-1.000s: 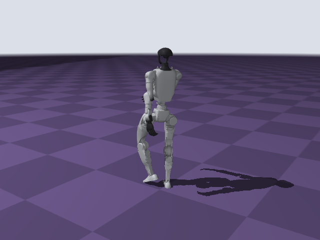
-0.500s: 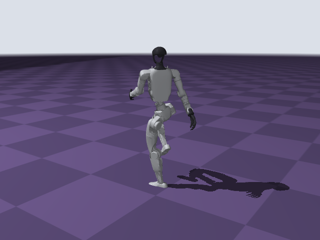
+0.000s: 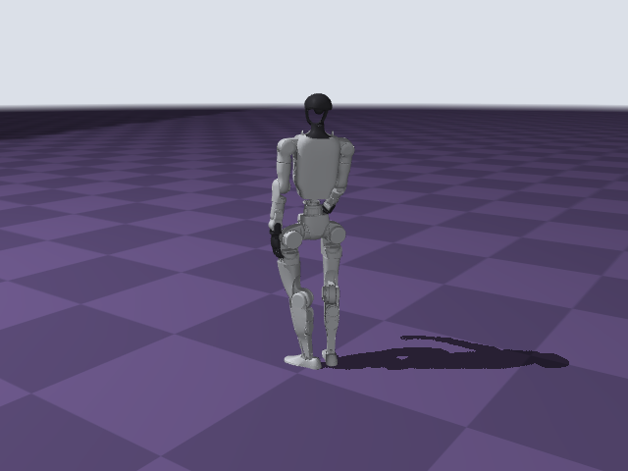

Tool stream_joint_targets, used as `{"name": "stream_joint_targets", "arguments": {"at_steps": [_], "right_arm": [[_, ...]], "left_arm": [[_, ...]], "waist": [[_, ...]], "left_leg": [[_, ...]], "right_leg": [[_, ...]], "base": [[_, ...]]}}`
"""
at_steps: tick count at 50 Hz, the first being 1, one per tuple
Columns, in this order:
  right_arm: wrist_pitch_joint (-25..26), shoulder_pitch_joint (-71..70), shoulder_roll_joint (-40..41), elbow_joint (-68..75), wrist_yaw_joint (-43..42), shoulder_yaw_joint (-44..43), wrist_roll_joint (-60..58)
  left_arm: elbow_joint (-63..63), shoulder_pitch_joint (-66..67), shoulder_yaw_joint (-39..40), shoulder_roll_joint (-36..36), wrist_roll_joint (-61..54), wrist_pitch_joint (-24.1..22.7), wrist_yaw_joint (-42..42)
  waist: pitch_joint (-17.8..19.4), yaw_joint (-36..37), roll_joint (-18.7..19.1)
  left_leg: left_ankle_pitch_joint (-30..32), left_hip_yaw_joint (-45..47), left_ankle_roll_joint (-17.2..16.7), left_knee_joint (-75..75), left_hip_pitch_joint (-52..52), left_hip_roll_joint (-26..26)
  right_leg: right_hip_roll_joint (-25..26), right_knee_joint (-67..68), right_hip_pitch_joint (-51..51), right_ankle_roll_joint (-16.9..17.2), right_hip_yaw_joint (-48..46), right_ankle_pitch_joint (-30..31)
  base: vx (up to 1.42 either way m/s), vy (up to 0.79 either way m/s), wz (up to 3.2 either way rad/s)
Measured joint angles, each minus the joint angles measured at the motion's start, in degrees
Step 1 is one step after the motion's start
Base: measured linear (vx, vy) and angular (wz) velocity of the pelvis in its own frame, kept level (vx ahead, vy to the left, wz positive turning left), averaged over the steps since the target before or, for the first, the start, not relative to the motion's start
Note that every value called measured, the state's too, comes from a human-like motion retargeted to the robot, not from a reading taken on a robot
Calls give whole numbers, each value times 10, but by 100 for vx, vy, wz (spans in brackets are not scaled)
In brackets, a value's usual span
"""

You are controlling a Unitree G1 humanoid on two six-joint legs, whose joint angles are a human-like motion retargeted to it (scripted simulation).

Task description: In place motions

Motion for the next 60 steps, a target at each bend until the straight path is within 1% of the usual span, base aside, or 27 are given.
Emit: {"name": "stream_joint_targets", "arguments": {"at_steps": [3, 5, 7, 10, 13, 15, 18, 20, 22, 23, 24, 25, 28, 29, 30, 32, 36, 40, 47, 52, 60], "right_arm": [[-35, -12, -6, -66, 6, 26, -11], [-47, -7, -13, -88, -6, 32, -18], [-53, 11, -21, -83, -33, 26, -20], [-51, 38, -28, -33, -56, 11, -20], [-23, 53, -32, 71, -44, -4, -43], [10, 57, -36, 162, -38, -10, -67], [67, 64, -45, 292, -52, -10, -96], [95, 80, -47, 349, -77, -15, -101], [104, 115, -48, 352, -96, -29, -96], [97, 129, -49, 352, -102, -36, -93], [86, 143, -50, 350, -105, -49, -88], [74, 158, -52, 347, -106, -64, -84], [50, 184, -59, 333, -97, -84, -69], [48, 189, -63, 329, -94, -94, -64], [48, 193, -68, 327, -91, -105, -59], [62, 189, -75, 325, -98, -104, -55], [75, 169, -81, 312, -112, -92, -59], [67, 154, -73, 267, -100, -86, -74], [15, 149, -45, 182, -68, -81, -49], [6, 142, -36, 184, -77, -69, -34], [0, 151, -50, 206, -121, -61, -74]], "left_arm": [[76, -12, 6, 15, 46, 25, 8], [94, -11, 17, 20, 77, 41, 3], [89, 4, 21, 24, 100, 40, -11], [71, 24, 16, 31, 104, 24, -30], [63, 31, 19, 35, 96, 20, -32], [65, 30, 24, 36, 90, 22, -33], [66, 26, 28, 34, 84, 25, -33], [63, 22, 29, 31, 81, 24, -34], [56, 18, 31, 28, 81, 22, -37], [51, 17, 35, 27, 80, 21, -39], [48, 18, 32, 26, 80, 19, -40], [44, 18, 27, 25, 80, 18, -41], [38, 25, 22, 26, 85, 15, -39], [38, 27, 15, 27, 87, 14, -39], [39, 28, 7, 28, 91, 14, -40], [43, 30, 8, 28, 94, 16, -41], [46, 31, 13, 27, 93, 19, -43], [41, 24, 16, 30, 86, 20, -43], [28, 7, 9, 27, 72, 17, -37], [38, -11, -7, 22, 67, 17, -34], [64, -41, -40, 17, 83, 16, -30]], "waist": [[12, -26, 6], [10, -29, 6], [1, -15, 0], [-6, 10, -11], [-2, 17, -18], [-1, 19, -21], [-3, 28, -25], [-4, 34, -27], [-3, 51, -30], [-6, 93, -31], [-6, 103, -32], [-6, 96, -31], [-12, 123, -23], [-12, 94, -23], [-10, 48, -26], [-13, 17, -20], [-15, 13, -12], [-13, 7, -10], [-7, 8, -14], [-3, 12, -18], [9, 3, -21]], "left_leg": [[10, -26, 1, -4, -9, 6], [16, -37, -1, -8, -14, 6], [23, -45, -3, -16, -17, 1], [28, -56, -4, -22, -18, -4], [32, -73, -3, -19, -20, -5], [35, -84, -2, -19, -19, -6], [37, -95, -3, -21, -20, -9], [39, -103, -3, -22, -21, -11], [40, -95, -3, -23, -23, -11], [37, -53, -5, -25, -23, -6], [37, -46, -4, -25, -25, -5], [39, -57, -2, -23, -27, -8], [37, -21, -8, -22, -28, 11], [39, -48, -7, -21, -30, 5], [42, -91, -3, -19, -32, -9], [42, -109, -5, -18, -34, -7], [37, -90, -3, -19, -32, -5], [36, -81, -2, -20, -30, -4], [34, -77, 0, -19, -27, -5], [33, -77, 4, -20, -25, -8], [31, -83, 10, -23, -23, -11]], "right_leg": [[9, -10, 8, 0, -19, -4], [10, -14, 9, 0, -22, -6], [6, -16, 7, -1, -31, -8], [3, -15, 8, -1, -41, -12], [3, -18, 18, -1, -58, -16], [3, -19, 25, 0, -66, -18], [2, -20, 30, 1, -76, -22], [1, -22, 33, 2, -83, -23], [3, -22, 34, 4, -74, -27], [12, -18, 34, 4, -33, -35], [14, -20, 36, 4, -27, -36], [13, -25, 38, 4, -38, -32], [14, -19, 39, 17, -1, -39], [9, -19, 34, 13, -29, -31], [2, -22, 26, 3, -73, -19], [-2, -25, 28, 9, -92, -17], [3, -26, 23, 6, -76, -12], [3, -25, 18, 6, -68, -8], [1, -22, 16, 6, -62, -2], [-3, -17, 13, 7, -60, -2], [-10, 16, 2, 9, -61, -12]], "base": [[-26, -10, 76], [-8, -6, 51], [2, -8, 38], [3, -10, 37], [1, -10, 53], [5, -7, 49], [6, -6, 36], [2, -5, 33], [-1, -7, -78], [-2, -7, -176], [-1, -7, -112], [1, -7, -38], [2, -4, -51], [4, 0, 189], [4, 1, 245], [2, 3, 109], [1, 3, -33], [2, 2, -17], [2, 1, -1], [9, 2, -1], [7, -1, 4]]}}
